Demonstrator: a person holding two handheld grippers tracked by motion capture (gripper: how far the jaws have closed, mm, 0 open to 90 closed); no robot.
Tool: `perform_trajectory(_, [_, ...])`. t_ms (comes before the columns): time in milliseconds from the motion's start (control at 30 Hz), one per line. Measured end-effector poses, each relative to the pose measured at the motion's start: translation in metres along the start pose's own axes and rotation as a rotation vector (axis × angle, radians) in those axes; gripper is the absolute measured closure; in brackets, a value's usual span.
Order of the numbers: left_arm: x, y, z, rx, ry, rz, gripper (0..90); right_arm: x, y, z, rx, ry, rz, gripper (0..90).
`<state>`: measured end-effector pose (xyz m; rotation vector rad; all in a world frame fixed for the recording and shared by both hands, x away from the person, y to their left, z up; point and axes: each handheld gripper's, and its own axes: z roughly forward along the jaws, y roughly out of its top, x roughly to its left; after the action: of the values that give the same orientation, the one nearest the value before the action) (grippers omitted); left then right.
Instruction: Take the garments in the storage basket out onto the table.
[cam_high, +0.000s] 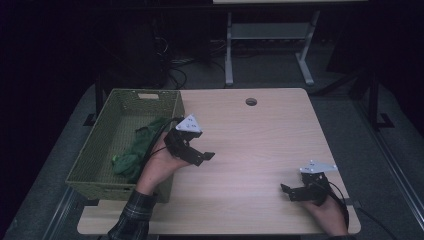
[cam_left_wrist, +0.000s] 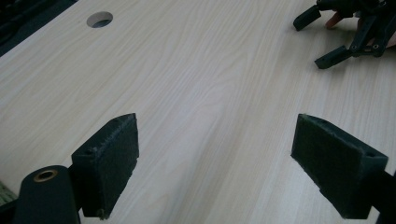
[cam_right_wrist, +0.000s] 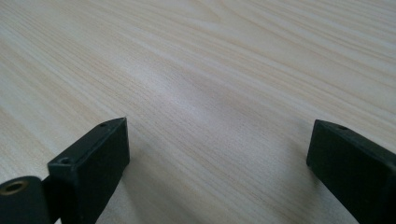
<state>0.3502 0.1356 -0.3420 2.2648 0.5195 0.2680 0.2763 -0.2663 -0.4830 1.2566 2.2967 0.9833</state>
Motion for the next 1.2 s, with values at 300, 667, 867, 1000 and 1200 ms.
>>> perform_trajectory(300, [0.013, -0.006, -0.019, 0.002, 0.036, -0.018, 14.7, 0.0, 0.0, 0.0, 0.0, 0.0, -0.001, 5.5])
perform_trajectory(667, [0.025, -0.017, -0.035, 0.021, 0.082, -0.052, 16.5, 0.0, 0.0, 0.0, 0.0, 0.0, -0.001, 5.5])
perform_trajectory(867, [0.032, -0.023, -0.045, 0.022, 0.115, -0.068, 16.6, 0.0, 0.0, 0.0, 0.0, 0.0, -0.001, 5.5])
perform_trajectory(1000, [0.039, -0.028, -0.053, 0.026, 0.144, -0.084, 17.5, 0.0, 0.0, 0.0, 0.0, 0.0, 0.0, 5.5])
perform_trajectory(1200, [0.049, -0.038, -0.062, 0.034, 0.171, -0.108, 19.7, 0.0, 0.0, 0.0, 0.001, 0.0, 0.001, 5.5])
